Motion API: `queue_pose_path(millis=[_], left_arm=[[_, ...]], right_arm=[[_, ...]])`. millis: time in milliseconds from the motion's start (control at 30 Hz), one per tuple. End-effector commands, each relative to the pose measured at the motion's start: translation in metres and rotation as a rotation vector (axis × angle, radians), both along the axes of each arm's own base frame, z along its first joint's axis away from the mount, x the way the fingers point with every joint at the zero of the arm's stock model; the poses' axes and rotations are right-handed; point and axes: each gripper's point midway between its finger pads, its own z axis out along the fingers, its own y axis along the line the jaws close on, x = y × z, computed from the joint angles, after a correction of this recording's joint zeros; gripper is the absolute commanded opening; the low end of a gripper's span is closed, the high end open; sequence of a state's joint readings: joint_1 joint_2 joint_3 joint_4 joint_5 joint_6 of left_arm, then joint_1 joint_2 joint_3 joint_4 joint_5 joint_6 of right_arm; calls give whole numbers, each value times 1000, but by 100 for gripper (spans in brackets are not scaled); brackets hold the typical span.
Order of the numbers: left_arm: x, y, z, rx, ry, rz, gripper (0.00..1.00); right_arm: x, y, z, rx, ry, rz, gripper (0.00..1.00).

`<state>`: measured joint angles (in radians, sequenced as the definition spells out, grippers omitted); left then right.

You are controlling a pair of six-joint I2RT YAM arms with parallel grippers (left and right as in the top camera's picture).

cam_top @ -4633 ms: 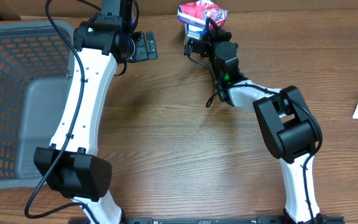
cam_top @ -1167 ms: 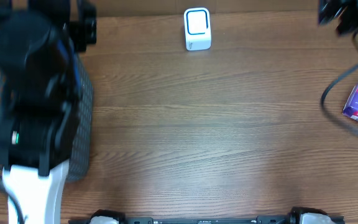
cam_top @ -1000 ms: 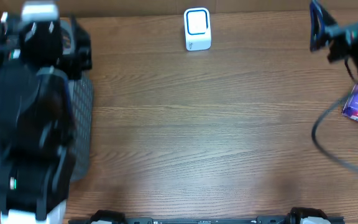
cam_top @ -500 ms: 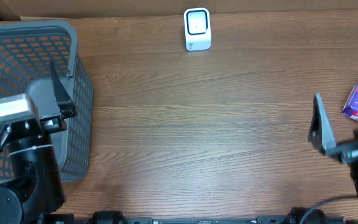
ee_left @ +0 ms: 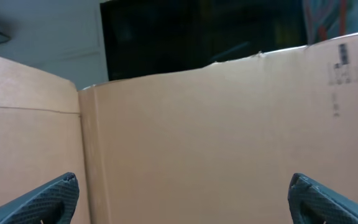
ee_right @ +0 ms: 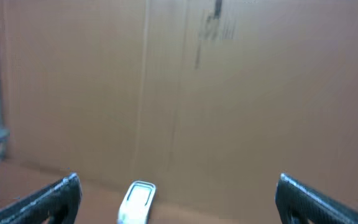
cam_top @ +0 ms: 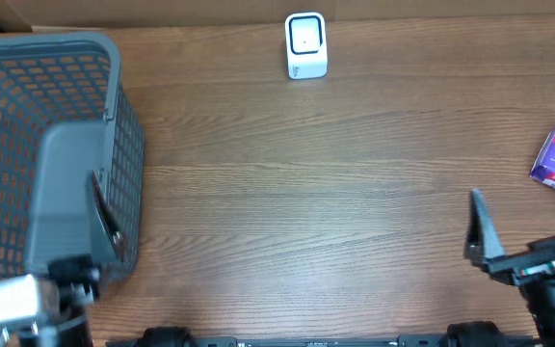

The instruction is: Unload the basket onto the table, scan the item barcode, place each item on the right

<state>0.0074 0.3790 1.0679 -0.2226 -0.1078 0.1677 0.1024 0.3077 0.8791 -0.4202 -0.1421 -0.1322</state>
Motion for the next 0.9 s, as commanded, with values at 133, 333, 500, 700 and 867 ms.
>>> queue_pose_path(millis=[133, 333, 500, 700, 867], left_arm=[[2, -14, -49, 12, 40, -82, 100], [1, -17, -50, 21, 11, -97, 100], [-9, -18, -56, 24, 8, -103, 100], [-12, -24, -75, 40, 4, -133, 100], [-15, -26, -85, 47, -19, -142, 100]], right_arm=[[0, -35, 27, -138, -140, -255, 100], [-2, -37, 37, -244, -195, -303, 100], [7, -36, 3, -313, -62, -286, 100], [-23, -42, 12, -350, -142, -321, 100], [-44, -45, 13, -337, -178, -331, 100]])
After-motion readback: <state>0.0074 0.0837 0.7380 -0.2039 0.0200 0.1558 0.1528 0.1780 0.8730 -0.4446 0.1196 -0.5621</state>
